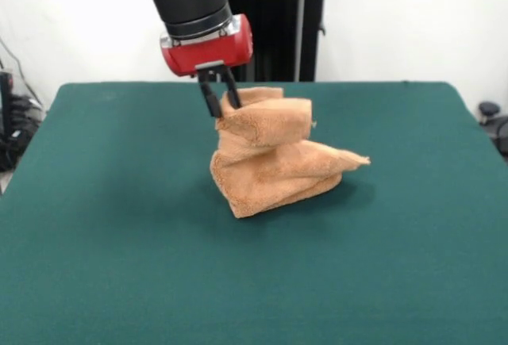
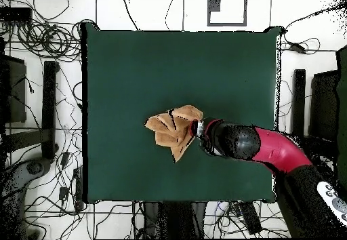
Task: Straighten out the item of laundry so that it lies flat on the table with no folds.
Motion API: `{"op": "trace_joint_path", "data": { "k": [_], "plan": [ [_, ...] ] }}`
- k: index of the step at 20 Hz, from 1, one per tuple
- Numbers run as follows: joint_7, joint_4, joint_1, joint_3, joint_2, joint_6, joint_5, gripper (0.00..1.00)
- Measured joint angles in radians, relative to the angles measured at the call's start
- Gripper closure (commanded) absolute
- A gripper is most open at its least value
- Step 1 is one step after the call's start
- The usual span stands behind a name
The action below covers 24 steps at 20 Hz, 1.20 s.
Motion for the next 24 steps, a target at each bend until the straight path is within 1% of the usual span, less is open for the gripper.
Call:
{"op": "trace_joint_path", "data": {
  "k": [11,20,24],
  "plan": [
    [0.000,-0.002,-0.002,0.001,0.000,0.007,0.000,0.00],
    [0.000,-0.002,-0.033,0.037,-0.001,0.007,0.000,0.00],
    [0.000,-0.022,-0.036,0.038,0.006,0.028,0.000,0.00]
  ]
}}
